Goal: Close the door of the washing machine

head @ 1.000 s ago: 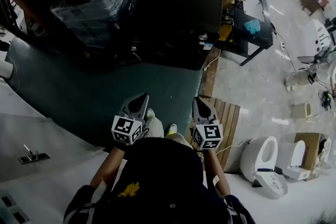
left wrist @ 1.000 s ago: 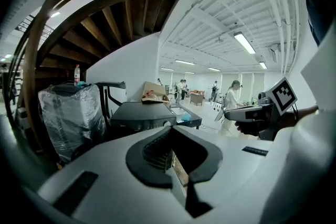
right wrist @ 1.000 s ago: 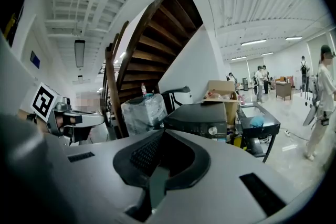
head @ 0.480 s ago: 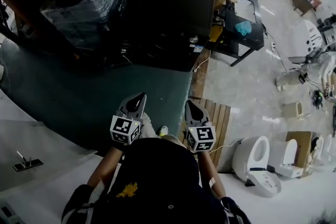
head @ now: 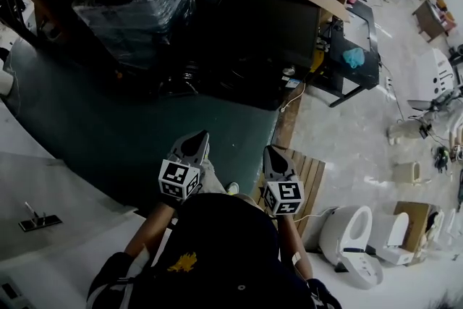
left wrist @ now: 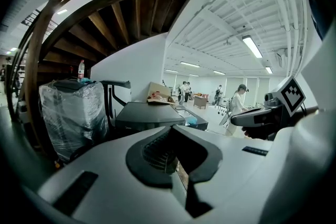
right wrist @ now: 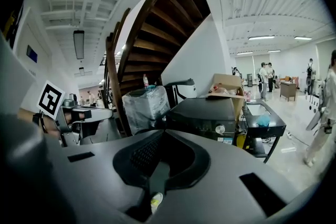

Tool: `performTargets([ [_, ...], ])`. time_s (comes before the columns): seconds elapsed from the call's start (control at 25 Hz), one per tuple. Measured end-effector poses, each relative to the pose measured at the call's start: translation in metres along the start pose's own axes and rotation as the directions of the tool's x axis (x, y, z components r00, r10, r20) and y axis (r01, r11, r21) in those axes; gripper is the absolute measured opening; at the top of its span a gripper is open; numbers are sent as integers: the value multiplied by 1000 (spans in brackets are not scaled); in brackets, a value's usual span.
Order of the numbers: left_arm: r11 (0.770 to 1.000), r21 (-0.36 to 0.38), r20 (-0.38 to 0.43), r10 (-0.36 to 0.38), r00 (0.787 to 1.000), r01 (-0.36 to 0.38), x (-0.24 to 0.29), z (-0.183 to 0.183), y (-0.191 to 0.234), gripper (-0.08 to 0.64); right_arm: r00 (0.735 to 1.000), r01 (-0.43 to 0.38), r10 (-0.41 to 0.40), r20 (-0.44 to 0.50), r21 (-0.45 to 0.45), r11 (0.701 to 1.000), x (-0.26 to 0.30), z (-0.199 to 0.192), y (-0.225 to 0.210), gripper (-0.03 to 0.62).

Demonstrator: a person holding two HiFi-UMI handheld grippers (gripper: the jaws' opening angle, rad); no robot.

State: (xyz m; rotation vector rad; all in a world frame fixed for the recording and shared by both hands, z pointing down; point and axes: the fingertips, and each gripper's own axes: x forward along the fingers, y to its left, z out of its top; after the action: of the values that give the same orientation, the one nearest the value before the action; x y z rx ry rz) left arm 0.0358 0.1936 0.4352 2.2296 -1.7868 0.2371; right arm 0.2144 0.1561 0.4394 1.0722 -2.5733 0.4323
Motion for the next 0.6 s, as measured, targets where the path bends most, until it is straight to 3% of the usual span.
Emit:
performTargets([
  [0.6,999,-34,-3,-8,1000,8,67,26,158,17,998,41,-43,-38,-57,998,141,75,33,28],
])
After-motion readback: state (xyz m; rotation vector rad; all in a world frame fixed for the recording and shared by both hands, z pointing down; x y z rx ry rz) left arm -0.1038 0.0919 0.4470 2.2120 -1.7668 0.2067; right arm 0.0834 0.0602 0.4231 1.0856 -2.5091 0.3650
